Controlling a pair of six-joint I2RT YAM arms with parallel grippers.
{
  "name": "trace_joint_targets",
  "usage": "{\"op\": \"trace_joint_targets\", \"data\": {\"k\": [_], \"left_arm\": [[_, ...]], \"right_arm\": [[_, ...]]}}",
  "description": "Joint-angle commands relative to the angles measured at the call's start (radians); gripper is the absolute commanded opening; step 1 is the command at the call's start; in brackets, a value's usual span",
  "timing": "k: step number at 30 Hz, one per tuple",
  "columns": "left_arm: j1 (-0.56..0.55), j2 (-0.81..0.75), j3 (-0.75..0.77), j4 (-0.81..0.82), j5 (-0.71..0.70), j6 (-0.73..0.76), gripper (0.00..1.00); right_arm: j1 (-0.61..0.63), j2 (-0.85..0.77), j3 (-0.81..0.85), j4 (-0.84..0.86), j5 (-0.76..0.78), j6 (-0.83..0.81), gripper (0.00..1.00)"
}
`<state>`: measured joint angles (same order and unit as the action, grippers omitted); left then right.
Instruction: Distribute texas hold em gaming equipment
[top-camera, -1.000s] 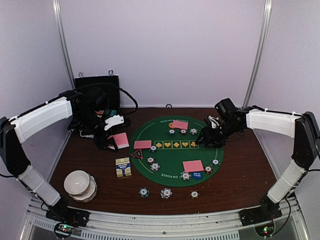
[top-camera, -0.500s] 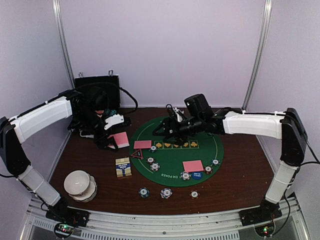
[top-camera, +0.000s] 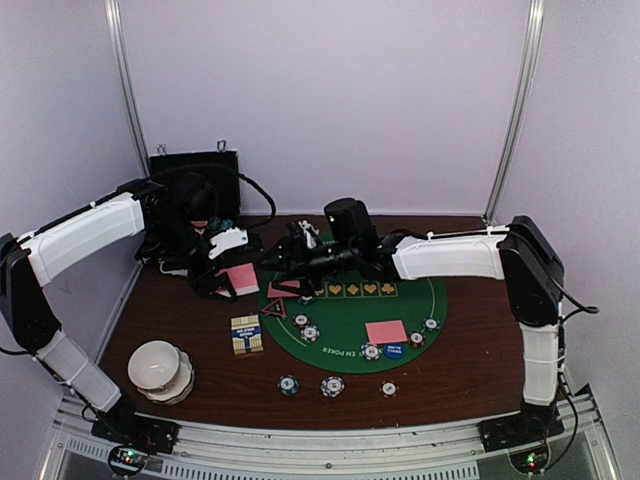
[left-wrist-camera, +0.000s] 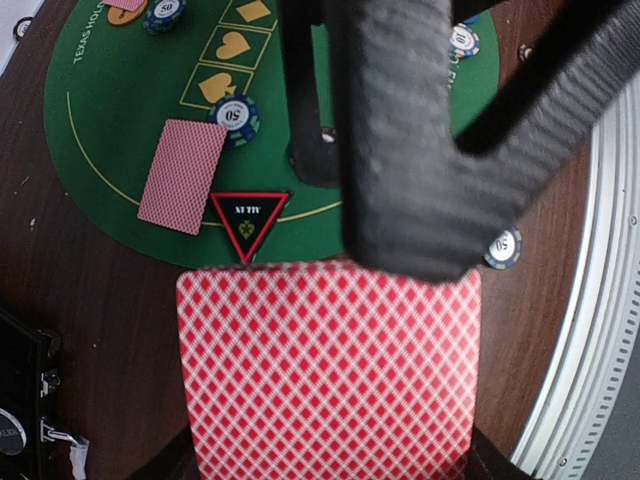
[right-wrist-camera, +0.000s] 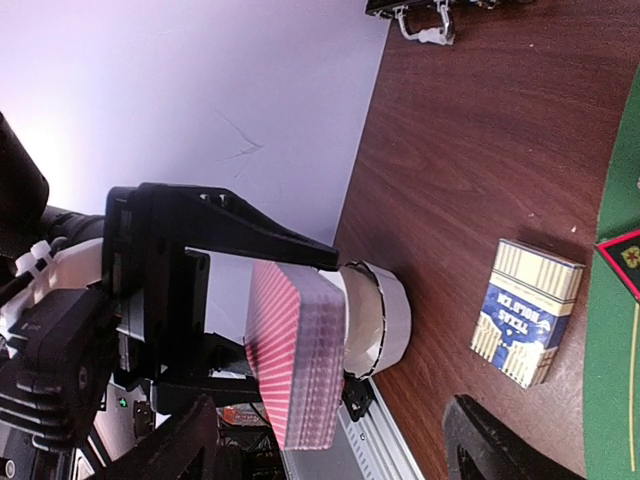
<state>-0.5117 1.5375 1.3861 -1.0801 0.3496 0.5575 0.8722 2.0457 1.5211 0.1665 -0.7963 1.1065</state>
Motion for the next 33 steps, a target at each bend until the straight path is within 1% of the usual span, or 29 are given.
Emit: {"op": "trace_joint_targets", "data": {"k": [1,13,20,23,30,33], "left_arm": [[0.006,0.004,0.04,0.005,0.027,-0.008,0.0],[0.006,0.004,0.044,0.005,0.032,-0.01,0.0],[0.006,0.0,0.04,0.006,0.032,-0.008,0.0],[0.006,-0.002,0.039,0.006,0.029,-0.007,0.0],[0.006,-0.006,0.039,0.006,0.031,-0.007,0.0],[0.006,-0.007,0.037,0.005,0.026,-0.005,0.0]], "right_arm": [[0.021,0.047,0.063,0.087,-0.043,0.052,0.81],[0.047,0.16,0.184,0.083,-0.073,0.079,0.8],[0.047,0.209,0.221,0.07,-0.081,0.092,0.77],[0.042,0.203,0.196,0.067,-0.08,0.087,0.75],[0.007,0.146,0.079,0.092,-0.074,0.078,0.69],[-0.007,0.119,0.034,0.109,-0.078,0.077,0.63]]}}
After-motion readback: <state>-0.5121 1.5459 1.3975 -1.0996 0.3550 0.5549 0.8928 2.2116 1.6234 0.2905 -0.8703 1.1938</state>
